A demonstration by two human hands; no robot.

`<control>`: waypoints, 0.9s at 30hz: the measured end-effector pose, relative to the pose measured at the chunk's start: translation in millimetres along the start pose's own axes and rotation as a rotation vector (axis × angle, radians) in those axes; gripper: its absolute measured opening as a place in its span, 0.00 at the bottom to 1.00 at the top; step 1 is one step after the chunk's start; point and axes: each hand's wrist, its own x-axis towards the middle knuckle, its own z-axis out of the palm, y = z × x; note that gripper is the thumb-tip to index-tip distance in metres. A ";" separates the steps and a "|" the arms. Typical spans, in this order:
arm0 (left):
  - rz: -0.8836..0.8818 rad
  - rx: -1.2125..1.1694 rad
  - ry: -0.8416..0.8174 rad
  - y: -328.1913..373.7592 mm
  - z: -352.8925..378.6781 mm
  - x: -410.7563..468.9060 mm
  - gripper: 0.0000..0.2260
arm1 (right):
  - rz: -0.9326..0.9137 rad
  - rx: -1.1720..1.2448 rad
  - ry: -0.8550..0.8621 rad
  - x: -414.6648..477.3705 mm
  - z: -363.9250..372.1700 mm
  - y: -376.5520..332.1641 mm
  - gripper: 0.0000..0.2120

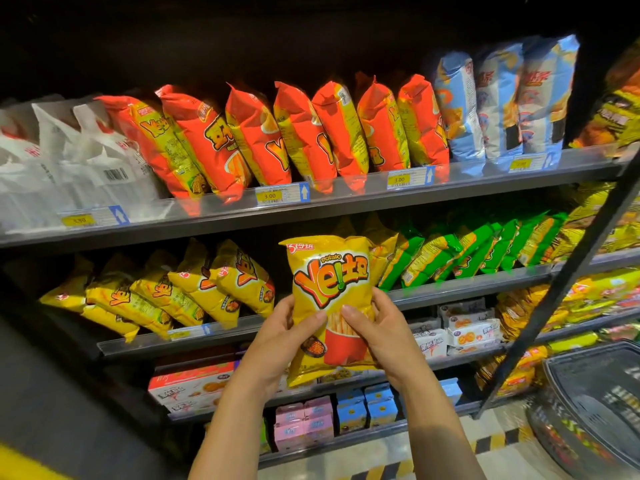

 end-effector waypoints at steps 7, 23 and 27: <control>0.000 0.014 0.073 -1.6 -18.0 15.8 0.21 | 0.022 -0.052 -0.022 18.8 15.4 11.6 0.17; 0.026 -0.070 0.648 -25.7 -28.4 112.3 0.38 | 0.044 -0.258 0.360 119.8 7.0 20.2 0.43; 0.040 -0.071 0.739 -20.6 -21.7 136.3 0.33 | 0.063 -0.359 0.462 149.3 5.3 27.2 0.46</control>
